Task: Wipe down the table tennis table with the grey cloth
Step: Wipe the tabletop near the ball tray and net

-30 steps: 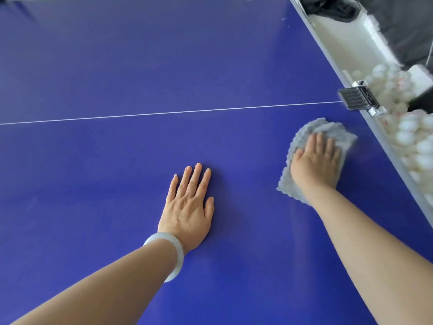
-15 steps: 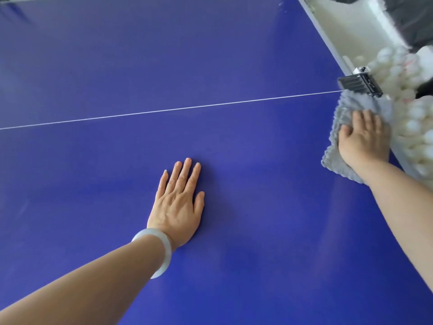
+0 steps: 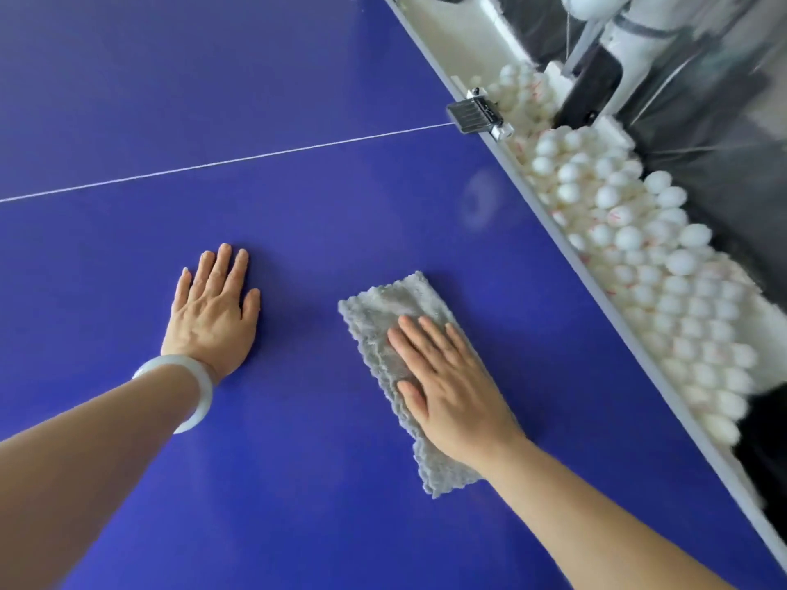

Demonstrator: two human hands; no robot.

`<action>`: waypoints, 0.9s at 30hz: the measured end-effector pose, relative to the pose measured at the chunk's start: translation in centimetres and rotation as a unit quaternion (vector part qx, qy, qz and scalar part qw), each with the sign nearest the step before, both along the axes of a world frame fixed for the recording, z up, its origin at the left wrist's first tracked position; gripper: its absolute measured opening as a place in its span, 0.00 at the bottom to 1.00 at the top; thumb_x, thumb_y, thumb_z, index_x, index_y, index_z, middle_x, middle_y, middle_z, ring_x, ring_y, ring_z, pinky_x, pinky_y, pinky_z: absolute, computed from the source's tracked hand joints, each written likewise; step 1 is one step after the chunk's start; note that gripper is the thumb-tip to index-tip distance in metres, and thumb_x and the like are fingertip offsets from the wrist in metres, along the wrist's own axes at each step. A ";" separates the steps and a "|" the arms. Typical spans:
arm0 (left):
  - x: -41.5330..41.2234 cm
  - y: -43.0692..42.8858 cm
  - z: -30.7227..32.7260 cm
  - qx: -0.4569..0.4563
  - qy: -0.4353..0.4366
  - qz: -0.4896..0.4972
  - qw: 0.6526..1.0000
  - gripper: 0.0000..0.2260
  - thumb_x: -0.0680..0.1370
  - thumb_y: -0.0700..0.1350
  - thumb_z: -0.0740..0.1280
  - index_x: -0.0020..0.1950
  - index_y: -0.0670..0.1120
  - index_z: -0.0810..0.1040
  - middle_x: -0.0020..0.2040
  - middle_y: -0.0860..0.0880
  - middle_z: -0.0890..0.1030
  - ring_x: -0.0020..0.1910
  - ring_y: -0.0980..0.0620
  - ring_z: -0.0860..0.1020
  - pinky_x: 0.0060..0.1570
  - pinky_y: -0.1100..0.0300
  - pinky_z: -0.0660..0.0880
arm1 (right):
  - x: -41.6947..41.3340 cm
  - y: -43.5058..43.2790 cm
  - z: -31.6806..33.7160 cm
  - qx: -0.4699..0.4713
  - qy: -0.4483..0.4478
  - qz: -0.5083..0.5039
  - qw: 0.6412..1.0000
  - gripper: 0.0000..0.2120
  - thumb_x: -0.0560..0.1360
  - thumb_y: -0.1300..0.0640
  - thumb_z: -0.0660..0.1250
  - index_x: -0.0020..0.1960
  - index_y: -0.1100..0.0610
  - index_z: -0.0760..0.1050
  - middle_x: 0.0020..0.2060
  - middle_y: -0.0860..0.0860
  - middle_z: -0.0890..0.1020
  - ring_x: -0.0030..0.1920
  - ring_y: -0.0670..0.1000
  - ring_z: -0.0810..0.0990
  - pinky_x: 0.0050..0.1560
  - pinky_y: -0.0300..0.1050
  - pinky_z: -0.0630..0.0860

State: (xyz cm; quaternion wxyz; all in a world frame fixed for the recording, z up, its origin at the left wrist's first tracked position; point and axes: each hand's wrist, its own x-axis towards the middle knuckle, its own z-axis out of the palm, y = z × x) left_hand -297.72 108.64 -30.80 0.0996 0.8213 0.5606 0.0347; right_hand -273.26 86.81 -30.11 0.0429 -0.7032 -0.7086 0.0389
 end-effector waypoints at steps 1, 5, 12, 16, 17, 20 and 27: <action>0.0 -0.7 0.1 -0.006 -0.003 0.002 1.000 0.26 0.84 0.53 0.48 0.82 0.50 0.50 0.82 0.52 0.47 0.80 0.52 0.44 0.78 0.53 0.40 | 2.7 -2.5 0.1 0.001 -0.004 -0.032 0.999 0.26 0.85 0.47 0.47 0.81 0.54 0.54 0.80 0.50 0.54 0.80 0.50 0.48 0.79 0.56 0.53; -0.3 -8.1 0.8 -0.015 0.006 -0.037 0.999 0.26 0.84 0.52 0.46 0.82 0.48 0.48 0.82 0.52 0.46 0.80 0.51 0.43 0.78 0.51 0.39 | 11.4 -10.8 1.0 -0.035 -0.003 -0.273 0.961 0.31 0.82 0.44 0.41 0.80 0.56 0.55 0.80 0.53 0.55 0.80 0.55 0.52 0.78 0.60 0.53; 0.7 -24.3 1.5 -0.023 0.017 -0.184 0.983 0.27 0.82 0.51 0.46 0.80 0.43 0.56 0.81 0.47 0.56 0.80 0.46 0.53 0.76 0.43 0.54 | -5.0 -10.7 0.9 -0.011 -0.015 -0.364 0.931 0.29 0.83 0.48 0.50 0.80 0.59 0.55 0.79 0.58 0.58 0.79 0.60 0.56 0.77 0.62 0.53; -0.1 -26.8 1.7 -0.017 0.017 -0.252 0.968 0.25 0.83 0.49 0.48 0.79 0.43 0.60 0.80 0.46 0.59 0.79 0.45 0.57 0.74 0.44 0.55 | -7.8 -14.8 0.5 -0.031 -0.003 -0.092 0.995 0.28 0.84 0.46 0.46 0.81 0.55 0.51 0.81 0.52 0.52 0.81 0.54 0.48 0.78 0.58 0.53; -0.3 -26.6 1.8 -0.013 0.024 -0.261 0.965 0.25 0.83 0.49 0.48 0.79 0.43 0.60 0.80 0.46 0.59 0.79 0.45 0.57 0.74 0.44 0.54 | -5.7 -16.0 0.7 -0.033 -0.001 -0.068 0.997 0.27 0.84 0.47 0.46 0.81 0.55 0.52 0.81 0.50 0.52 0.81 0.52 0.49 0.77 0.58 0.54; -0.6 -26.3 2.1 -0.015 0.051 -0.274 0.960 0.26 0.83 0.50 0.45 0.80 0.43 0.57 0.80 0.46 0.56 0.79 0.46 0.54 0.75 0.46 0.51 | 2.0 -20.0 1.0 -0.028 -0.002 -0.155 0.987 0.27 0.84 0.46 0.42 0.80 0.55 0.56 0.80 0.50 0.55 0.80 0.50 0.50 0.77 0.59 0.57; -0.6 -26.5 1.2 -0.004 0.065 -0.259 0.964 0.27 0.83 0.52 0.42 0.81 0.45 0.50 0.81 0.48 0.50 0.81 0.47 0.48 0.78 0.46 0.48 | 7.1 -23.0 1.1 -0.073 0.009 -0.508 0.858 0.29 0.82 0.44 0.42 0.81 0.52 0.50 0.81 0.54 0.50 0.80 0.57 0.48 0.77 0.67 0.46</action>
